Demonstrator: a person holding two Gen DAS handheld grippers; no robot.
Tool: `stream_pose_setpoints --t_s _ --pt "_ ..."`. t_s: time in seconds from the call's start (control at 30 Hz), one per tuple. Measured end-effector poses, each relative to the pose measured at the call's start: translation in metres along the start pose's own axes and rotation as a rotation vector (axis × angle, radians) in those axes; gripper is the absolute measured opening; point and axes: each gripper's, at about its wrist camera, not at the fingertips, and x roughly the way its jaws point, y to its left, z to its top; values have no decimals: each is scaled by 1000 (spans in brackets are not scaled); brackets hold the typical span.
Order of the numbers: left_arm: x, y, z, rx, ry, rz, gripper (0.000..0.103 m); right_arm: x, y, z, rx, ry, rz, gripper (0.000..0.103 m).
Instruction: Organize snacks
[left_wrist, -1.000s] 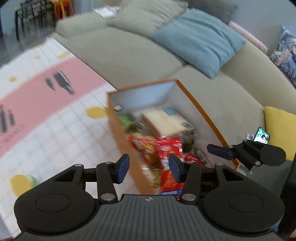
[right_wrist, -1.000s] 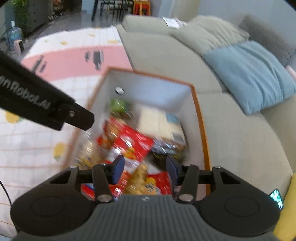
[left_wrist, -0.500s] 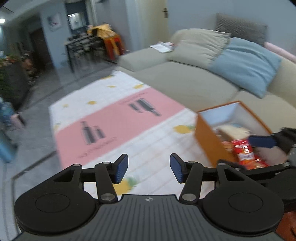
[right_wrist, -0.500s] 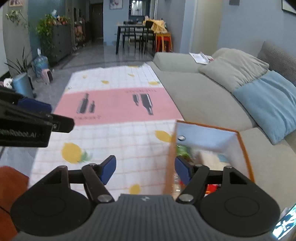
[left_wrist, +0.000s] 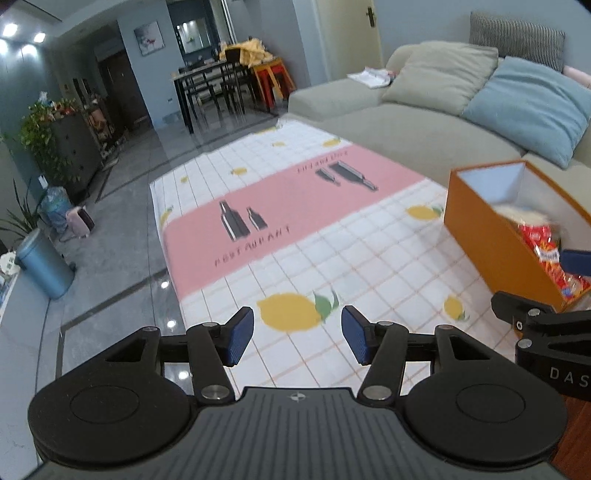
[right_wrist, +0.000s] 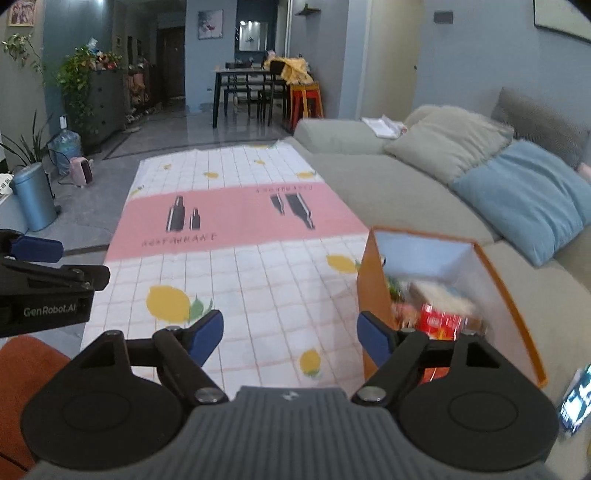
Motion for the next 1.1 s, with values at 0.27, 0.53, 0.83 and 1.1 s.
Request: stream_pose_setpoints --t_s 0.27,0.53,0.83,1.1 --pt "13 -8 -26 28 86 -24 65 23 -8 -24 52 112 -29 78" --pt "15 -14 -31 37 114 -36 65 33 -15 -30 73 142 -43 78" --pt "17 -15 -31 38 127 -33 65 31 -17 -30 77 137 -45 78" --pt "15 -11 -33 20 137 -50 65 27 -11 -29 50 123 -44 78"
